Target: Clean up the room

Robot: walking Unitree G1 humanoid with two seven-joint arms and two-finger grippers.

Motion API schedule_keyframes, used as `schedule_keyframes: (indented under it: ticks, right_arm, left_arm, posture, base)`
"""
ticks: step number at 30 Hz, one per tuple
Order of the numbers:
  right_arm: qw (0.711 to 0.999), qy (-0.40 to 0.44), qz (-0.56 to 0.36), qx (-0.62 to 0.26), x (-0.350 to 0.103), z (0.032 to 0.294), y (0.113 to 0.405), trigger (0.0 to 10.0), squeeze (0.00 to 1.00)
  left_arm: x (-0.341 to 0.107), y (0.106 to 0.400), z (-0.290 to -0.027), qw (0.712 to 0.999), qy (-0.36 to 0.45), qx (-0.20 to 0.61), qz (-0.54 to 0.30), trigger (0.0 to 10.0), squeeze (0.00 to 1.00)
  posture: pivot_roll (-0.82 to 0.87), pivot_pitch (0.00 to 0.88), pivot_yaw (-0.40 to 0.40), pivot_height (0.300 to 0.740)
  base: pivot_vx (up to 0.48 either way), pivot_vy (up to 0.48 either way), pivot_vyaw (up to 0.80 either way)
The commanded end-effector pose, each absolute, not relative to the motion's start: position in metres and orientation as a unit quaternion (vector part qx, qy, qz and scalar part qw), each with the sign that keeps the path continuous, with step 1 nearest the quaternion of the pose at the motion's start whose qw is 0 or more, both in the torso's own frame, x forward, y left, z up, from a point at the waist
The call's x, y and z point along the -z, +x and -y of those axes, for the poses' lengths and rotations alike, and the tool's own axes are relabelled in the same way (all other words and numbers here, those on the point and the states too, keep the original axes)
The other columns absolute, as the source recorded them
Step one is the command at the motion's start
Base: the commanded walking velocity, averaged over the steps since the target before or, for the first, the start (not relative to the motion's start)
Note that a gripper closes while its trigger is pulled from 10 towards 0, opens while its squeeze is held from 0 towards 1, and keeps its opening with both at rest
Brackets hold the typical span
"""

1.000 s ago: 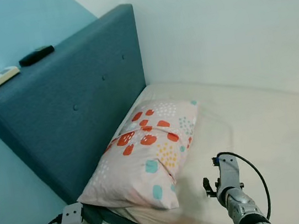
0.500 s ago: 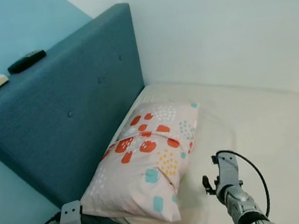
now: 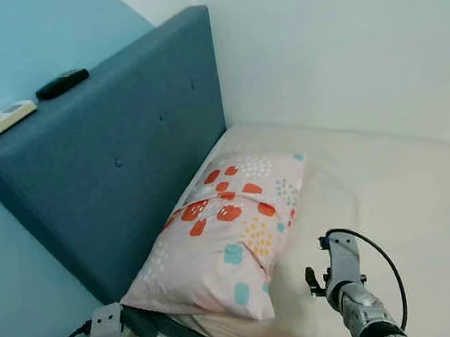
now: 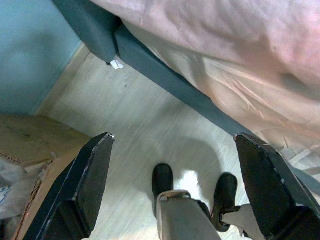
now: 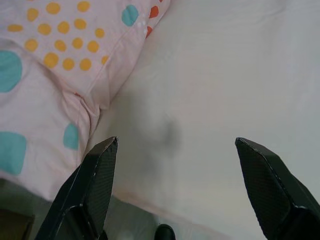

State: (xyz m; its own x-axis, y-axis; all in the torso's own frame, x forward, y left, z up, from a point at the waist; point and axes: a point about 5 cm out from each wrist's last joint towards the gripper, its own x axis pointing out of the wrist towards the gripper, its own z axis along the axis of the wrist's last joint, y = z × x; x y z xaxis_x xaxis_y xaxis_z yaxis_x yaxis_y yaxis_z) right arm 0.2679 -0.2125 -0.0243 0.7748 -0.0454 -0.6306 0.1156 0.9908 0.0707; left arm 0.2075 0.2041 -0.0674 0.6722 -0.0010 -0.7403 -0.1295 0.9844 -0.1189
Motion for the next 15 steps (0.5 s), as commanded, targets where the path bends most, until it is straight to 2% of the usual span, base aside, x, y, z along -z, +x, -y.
schedule_keyframes:
  ticks: [1, 6, 15]
  right_arm:
    - [0.940, 0.051, -0.336, 0.040, 0.0261, 0.2095, 0.2666, 10.0, 0.00]
    - [0.939, 0.050, -0.337, 0.039, 0.0267, 0.2082, 0.2663, 10.0, 0.00]
    - [0.939, 0.050, -0.339, 0.038, 0.0277, 0.2077, 0.2652, 10.0, 0.00]
  left_arm:
    - [0.0678, 0.2049, -0.2101, 0.909, -0.073, -0.035, -0.409, 10.0, 0.00]
    - [0.0673, 0.2054, -0.2103, 0.910, -0.082, -0.039, -0.404, 10.0, 0.00]
    - [0.0673, 0.2052, -0.2118, 0.910, -0.078, -0.044, -0.405, 10.0, 0.00]
  posture:
    - [0.04, 0.008, -0.009, 0.740]
    - [0.04, 0.008, -0.009, 0.740]
    - [0.04, 0.008, -0.008, 0.740]
  base:
    - [0.480, 0.000, 0.00]
    - [0.462, 0.000, 0.00]
    - [0.000, 0.000, 0.00]
